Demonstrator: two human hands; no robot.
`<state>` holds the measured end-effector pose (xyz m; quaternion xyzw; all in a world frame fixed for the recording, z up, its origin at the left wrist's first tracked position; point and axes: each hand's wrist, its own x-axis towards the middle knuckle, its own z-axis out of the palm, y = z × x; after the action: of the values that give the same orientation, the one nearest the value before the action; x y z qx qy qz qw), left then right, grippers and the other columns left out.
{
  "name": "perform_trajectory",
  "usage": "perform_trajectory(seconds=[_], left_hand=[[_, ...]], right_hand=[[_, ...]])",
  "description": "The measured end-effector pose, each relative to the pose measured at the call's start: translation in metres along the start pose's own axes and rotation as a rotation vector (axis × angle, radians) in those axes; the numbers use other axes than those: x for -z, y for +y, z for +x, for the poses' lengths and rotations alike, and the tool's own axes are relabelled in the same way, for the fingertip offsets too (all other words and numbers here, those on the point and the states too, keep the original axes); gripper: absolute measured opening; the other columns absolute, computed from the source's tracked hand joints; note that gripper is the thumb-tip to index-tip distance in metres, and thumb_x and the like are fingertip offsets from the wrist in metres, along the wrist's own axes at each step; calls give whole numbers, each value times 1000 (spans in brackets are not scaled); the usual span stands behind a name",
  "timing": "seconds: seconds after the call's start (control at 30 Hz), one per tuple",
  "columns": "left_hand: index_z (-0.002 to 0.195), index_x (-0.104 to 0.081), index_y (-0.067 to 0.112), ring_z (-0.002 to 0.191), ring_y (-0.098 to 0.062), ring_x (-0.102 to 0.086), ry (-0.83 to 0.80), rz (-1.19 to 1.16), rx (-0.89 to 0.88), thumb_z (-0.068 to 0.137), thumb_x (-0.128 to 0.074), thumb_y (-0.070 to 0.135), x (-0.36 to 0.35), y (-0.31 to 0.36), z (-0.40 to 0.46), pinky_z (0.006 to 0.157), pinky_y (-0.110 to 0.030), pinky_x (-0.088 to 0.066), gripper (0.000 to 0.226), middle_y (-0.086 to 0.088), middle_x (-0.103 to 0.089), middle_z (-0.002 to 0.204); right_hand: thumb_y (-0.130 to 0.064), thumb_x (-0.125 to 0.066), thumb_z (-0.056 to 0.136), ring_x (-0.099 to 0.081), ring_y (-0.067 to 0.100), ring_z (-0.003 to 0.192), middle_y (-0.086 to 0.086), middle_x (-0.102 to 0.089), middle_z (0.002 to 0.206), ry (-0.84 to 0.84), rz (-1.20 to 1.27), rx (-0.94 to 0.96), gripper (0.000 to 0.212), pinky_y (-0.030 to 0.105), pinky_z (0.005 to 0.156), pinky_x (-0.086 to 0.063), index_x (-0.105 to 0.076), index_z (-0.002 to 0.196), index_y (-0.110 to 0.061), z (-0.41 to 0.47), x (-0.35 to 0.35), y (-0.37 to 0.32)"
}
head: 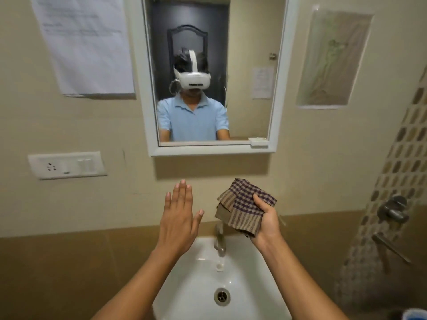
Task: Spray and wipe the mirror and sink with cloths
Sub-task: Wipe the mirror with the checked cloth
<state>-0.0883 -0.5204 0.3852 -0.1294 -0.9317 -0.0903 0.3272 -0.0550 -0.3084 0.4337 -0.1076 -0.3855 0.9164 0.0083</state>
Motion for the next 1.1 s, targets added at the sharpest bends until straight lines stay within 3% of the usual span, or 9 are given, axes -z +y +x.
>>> perform_trajectory(seconds=[0.17, 0.27, 0.47, 0.67, 0.77, 0.83, 0.9, 1.0, 1.1], left_hand=[[155, -12, 4, 153, -28, -8, 118, 53, -1, 99, -26, 48, 34, -23, 48, 122, -43, -5, 73, -14, -7, 164], [156, -10, 5, 153, -24, -3, 202, 70, -12, 100, -26, 48, 57, -28, 84, 123, -43, -5, 72, -13, -3, 165], [157, -5, 8, 153, -22, 2, 355, 137, -38, 102, -10, 47, 108, -33, 163, 123, -42, 0, 67, -10, 0, 166], [157, -3, 8, 153, -22, 3, 480, 261, -33, 102, -8, 48, 156, -31, 234, 123, -39, 5, 68, -10, 3, 166], [156, -12, 5, 153, -23, 3, 517, 313, 2, 100, -16, 48, 175, -31, 263, 123, -38, 8, 70, -13, -3, 165], [155, -16, 4, 153, -24, 1, 534, 347, 12, 99, -20, 47, 189, -34, 277, 123, -38, 8, 71, -14, -7, 165], [155, -14, 4, 153, -25, 1, 549, 372, 2, 99, -17, 48, 200, -38, 289, 124, -40, 6, 72, -14, -5, 165], [156, -12, 5, 153, -26, 0, 593, 363, -18, 99, -6, 53, 214, -45, 305, 124, -42, 2, 75, -14, -3, 165], [156, -8, 7, 153, -24, 3, 632, 308, -32, 97, -3, 58, 224, -50, 320, 124, -41, 2, 79, -13, 0, 165]], right_hand=[[-26, -54, 96, -69, 31, 87, 11, -76, 96, -110, 27, 68, 23, 47, 83, -52, -70, 104, -11, 3, -53, -26], [-21, -52, 97, -72, 27, 79, 10, -76, 91, -181, 96, 127, 21, 43, 79, -53, -69, 102, -9, 9, -82, -52], [-21, -54, 96, -69, 32, 93, 14, -74, 105, -294, 148, 243, 27, 46, 83, -54, -66, 115, -7, 19, -129, -121], [-26, -51, 100, -74, 24, 79, 7, -77, 89, -344, 258, 411, 25, 42, 79, -54, -67, 109, -9, 16, -170, -201], [-26, -55, 99, -70, 25, 90, 7, -74, 99, -269, 289, 532, 15, 42, 84, -55, -66, 103, -16, 11, -190, -234], [-28, -57, 99, -67, 20, 92, 3, -69, 102, -177, 307, 630, 6, 36, 77, -56, -60, 97, -23, 11, -206, -255], [-33, -59, 98, -65, 14, 95, -3, -65, 105, -64, 305, 773, 5, 32, 80, -55, -57, 99, -28, 15, -222, -272], [-39, -55, 99, -64, 8, 102, -7, -65, 114, 53, 178, 1094, 26, 36, 96, -54, -58, 120, -24, 24, -251, -289], [-45, -49, 101, -62, 17, 113, 3, -60, 131, 110, -90, 1369, 45, 42, 95, -54, -45, 142, -27, 40, -285, -301]])
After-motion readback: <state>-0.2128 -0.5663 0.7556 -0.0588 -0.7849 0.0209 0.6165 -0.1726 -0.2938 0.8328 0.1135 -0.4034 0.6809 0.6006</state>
